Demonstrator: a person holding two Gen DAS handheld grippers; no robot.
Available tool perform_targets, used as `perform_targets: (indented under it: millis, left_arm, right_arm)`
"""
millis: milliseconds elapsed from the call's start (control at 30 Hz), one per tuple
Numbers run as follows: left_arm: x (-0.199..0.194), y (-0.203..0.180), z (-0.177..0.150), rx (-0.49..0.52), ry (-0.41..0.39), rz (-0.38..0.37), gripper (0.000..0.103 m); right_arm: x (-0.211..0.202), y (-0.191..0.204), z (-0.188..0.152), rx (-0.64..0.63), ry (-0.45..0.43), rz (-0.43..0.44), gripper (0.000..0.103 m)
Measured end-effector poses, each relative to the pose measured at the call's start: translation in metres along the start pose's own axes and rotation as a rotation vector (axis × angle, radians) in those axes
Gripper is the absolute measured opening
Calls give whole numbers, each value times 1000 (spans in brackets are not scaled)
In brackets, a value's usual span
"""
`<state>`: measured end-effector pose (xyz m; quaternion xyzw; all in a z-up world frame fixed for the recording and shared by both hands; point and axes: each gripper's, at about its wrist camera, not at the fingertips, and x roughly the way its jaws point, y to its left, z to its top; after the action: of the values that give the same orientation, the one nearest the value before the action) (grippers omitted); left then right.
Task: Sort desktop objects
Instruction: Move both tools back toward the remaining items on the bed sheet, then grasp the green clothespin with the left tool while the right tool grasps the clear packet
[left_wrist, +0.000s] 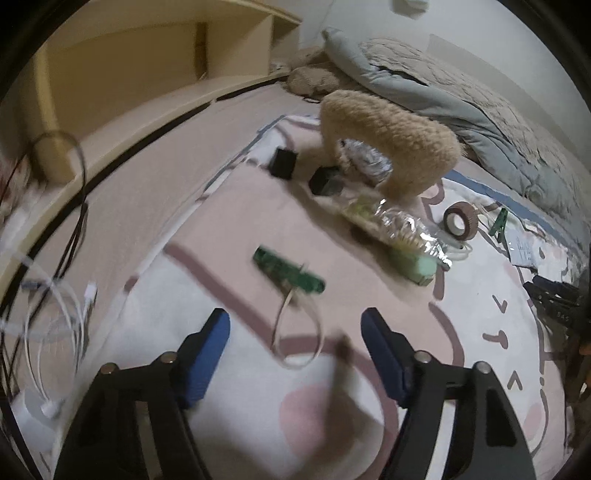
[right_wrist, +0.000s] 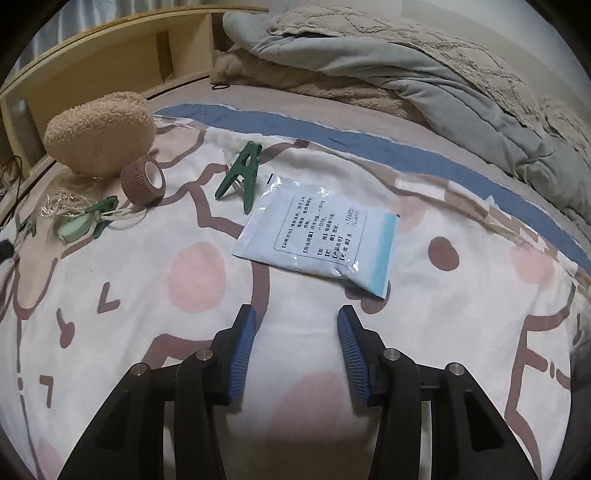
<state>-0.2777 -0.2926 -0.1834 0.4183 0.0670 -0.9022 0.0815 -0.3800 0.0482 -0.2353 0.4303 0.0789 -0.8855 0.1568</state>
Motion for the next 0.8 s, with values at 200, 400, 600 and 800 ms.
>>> perform_targets:
  millis: [200, 400, 600, 800]
  left_arm:
    - [22, -3, 4, 19, 65, 37, 32]
    - [4, -2, -3, 40, 89, -45, 20]
    - [-18, -6, -32, 57, 176, -188, 20]
    - [-37, 1, -50, 26, 210, -235, 32]
  right_arm:
    - [0, -3, -1, 12, -13, 14, 49]
    - [2, 2, -1, -7, -10, 81, 78]
    - [4, 6, -1, -20, -4, 92, 85]
    - [3, 9, -1, -33, -5, 75, 89]
